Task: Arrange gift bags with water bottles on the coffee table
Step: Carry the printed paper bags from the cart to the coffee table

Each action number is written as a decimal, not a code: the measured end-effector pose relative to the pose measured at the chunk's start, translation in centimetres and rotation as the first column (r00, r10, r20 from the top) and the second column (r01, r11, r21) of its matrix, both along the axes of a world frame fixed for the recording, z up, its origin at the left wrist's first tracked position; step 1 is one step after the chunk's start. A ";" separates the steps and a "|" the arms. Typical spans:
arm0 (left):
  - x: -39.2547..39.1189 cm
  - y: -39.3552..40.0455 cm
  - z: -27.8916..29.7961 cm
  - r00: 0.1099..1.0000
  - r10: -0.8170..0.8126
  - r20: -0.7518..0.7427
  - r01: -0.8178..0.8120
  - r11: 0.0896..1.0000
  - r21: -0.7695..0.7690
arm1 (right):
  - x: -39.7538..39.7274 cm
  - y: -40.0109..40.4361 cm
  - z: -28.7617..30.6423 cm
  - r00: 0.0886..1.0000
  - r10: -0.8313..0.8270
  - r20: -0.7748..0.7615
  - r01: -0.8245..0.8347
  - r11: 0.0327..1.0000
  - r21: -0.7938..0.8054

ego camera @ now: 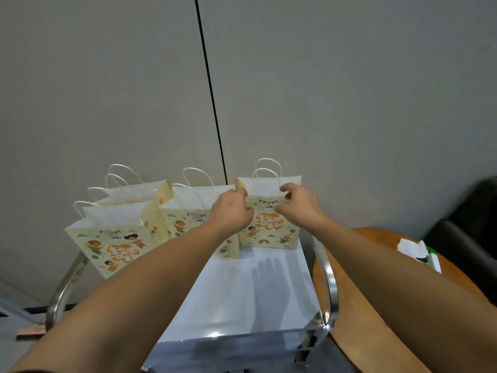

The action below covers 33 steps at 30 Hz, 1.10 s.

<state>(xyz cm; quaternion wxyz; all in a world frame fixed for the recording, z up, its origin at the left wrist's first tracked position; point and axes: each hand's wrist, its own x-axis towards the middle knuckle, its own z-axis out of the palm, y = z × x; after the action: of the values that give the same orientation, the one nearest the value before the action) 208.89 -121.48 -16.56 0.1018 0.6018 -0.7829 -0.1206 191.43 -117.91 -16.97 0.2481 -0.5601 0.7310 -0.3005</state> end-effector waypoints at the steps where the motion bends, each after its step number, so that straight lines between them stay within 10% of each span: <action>1: 0.1 -1.2 0.1 1.000 -0.002 -0.014 0.002 1.000 0.000 | 0.0 -1.1 0.2 1.000 -0.017 -0.014 0.017 1.000 -0.010; 17: -1.7 -14.9 -1.8 0.954 -0.262 0.144 0.235 0.956 0.177 | 1.8 -13.7 1.0 0.981 -0.165 -0.104 0.165 0.986 -0.010; 33: -2.6 -12.4 5.5 0.974 -0.208 -0.093 0.216 0.972 0.090 | 1.0 -11.3 11.5 0.972 -0.229 -0.052 0.206 0.937 -0.283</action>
<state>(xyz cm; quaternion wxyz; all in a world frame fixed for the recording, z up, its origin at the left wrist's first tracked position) 206.29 -133.90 -11.03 0.0907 0.5136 -0.8307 -0.1947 192.39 -129.19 -5.43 0.1020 -0.5169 0.7495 -0.4009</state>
